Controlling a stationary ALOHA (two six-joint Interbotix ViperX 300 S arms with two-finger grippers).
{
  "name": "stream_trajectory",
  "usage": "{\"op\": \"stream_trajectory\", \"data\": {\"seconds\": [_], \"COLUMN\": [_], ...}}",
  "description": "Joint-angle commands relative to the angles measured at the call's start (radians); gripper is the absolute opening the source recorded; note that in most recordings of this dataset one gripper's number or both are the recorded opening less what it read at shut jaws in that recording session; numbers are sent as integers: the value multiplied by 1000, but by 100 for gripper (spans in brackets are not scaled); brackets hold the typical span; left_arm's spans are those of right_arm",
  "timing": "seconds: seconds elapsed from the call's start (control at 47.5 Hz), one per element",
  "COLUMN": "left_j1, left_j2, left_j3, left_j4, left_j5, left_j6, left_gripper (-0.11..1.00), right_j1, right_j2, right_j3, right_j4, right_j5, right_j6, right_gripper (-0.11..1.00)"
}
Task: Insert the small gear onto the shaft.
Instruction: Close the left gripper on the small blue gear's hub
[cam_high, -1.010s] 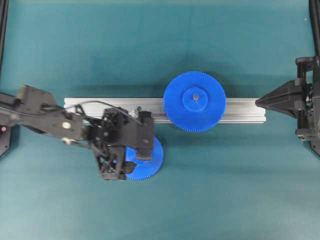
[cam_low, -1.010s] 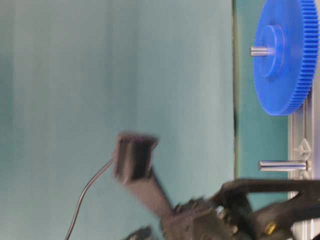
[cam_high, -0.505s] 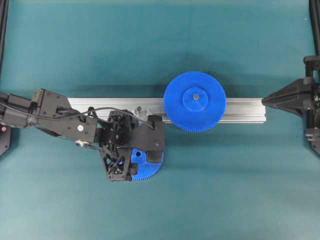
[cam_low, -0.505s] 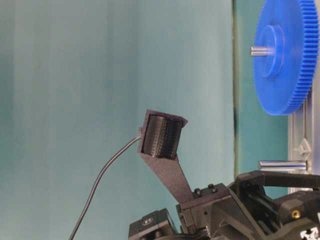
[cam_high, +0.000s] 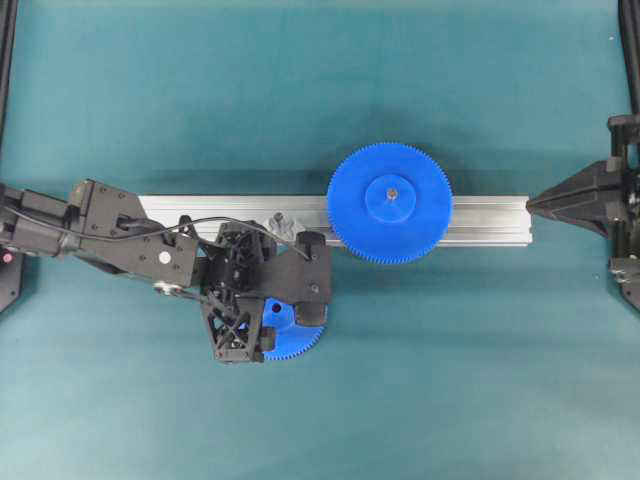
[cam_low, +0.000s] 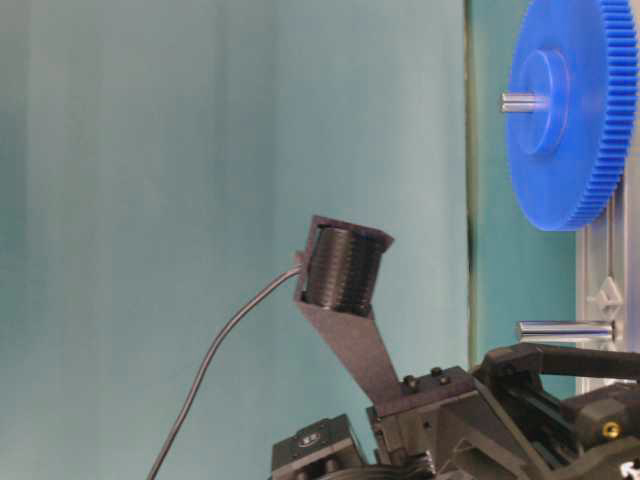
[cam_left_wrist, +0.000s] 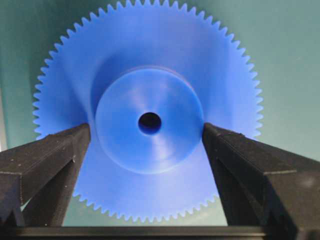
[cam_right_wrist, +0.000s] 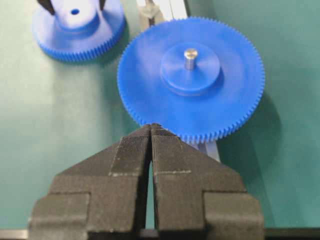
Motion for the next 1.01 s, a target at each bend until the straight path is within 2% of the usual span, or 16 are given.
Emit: {"op": "stream_trajectory", "data": {"seconds": [0.0,0.715,0.989], "left_j1": [2,2,2], "left_j2": [-14,20,26], "left_j3": [-20,-44,-43], "left_j4": [3,3,2], "left_j5": [-3,-6,51], "left_j6": [-2,-3,2], "left_gripper": [92,92,92], "right_j1": [-5,-5,-5], "right_j2": [6,6,5], "right_j3": [-9,-6,-6], "right_j4": [-2,-2,-2], "right_j5": [-8,-8,-9], "right_j6": [9,9,9], "right_gripper": [3,3,3]}}
